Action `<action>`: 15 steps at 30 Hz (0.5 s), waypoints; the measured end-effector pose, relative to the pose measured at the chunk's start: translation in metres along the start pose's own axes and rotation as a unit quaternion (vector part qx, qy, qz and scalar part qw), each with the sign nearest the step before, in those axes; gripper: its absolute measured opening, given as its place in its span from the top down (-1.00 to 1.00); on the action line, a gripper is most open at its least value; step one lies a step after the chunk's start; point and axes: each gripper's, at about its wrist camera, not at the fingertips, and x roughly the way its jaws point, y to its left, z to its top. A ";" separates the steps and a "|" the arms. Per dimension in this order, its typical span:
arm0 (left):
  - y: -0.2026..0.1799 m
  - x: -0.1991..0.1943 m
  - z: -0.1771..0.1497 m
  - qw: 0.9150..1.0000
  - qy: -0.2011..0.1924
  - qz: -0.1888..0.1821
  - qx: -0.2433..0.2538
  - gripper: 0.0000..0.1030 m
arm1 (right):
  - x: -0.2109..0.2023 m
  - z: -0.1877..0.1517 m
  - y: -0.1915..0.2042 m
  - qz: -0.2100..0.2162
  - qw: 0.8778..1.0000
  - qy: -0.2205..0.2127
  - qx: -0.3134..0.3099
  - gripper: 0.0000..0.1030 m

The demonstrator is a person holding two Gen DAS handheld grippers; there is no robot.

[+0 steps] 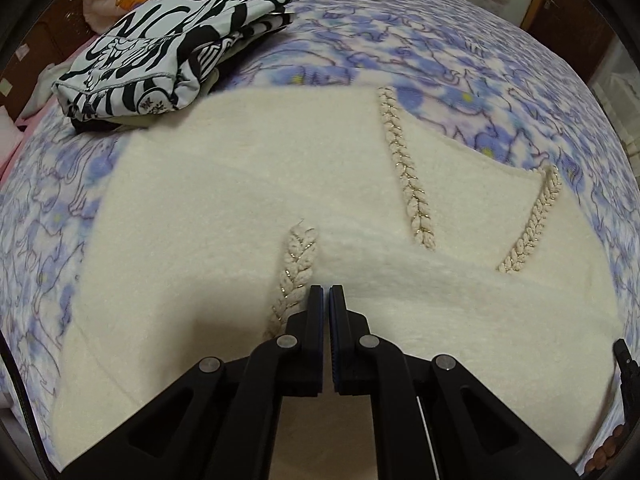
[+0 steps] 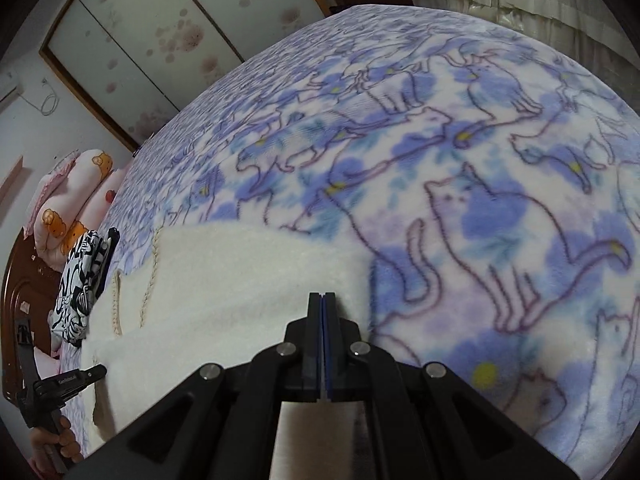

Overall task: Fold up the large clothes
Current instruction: 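Smooth the folded cardigan with the closed tips of both tools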

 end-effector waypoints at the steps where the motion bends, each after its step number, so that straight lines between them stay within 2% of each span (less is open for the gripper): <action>1: 0.002 0.000 -0.001 1.000 -0.001 -0.002 -0.003 0.94 | 0.000 0.001 -0.002 -0.001 1.000 0.000 0.002 1.00; 7: 0.003 0.012 -0.004 1.000 0.004 -0.006 -0.010 0.94 | 0.023 -0.003 -0.003 -0.022 0.999 0.026 -0.006 1.00; 10: 0.005 0.016 -0.004 1.000 0.006 -0.013 -0.014 0.94 | 0.026 -0.004 -0.011 -0.005 0.999 0.028 0.016 1.00; 15: 0.020 0.022 -0.007 0.997 0.006 -0.055 -0.052 0.95 | 0.030 -0.008 -0.021 0.017 0.998 0.025 0.048 1.00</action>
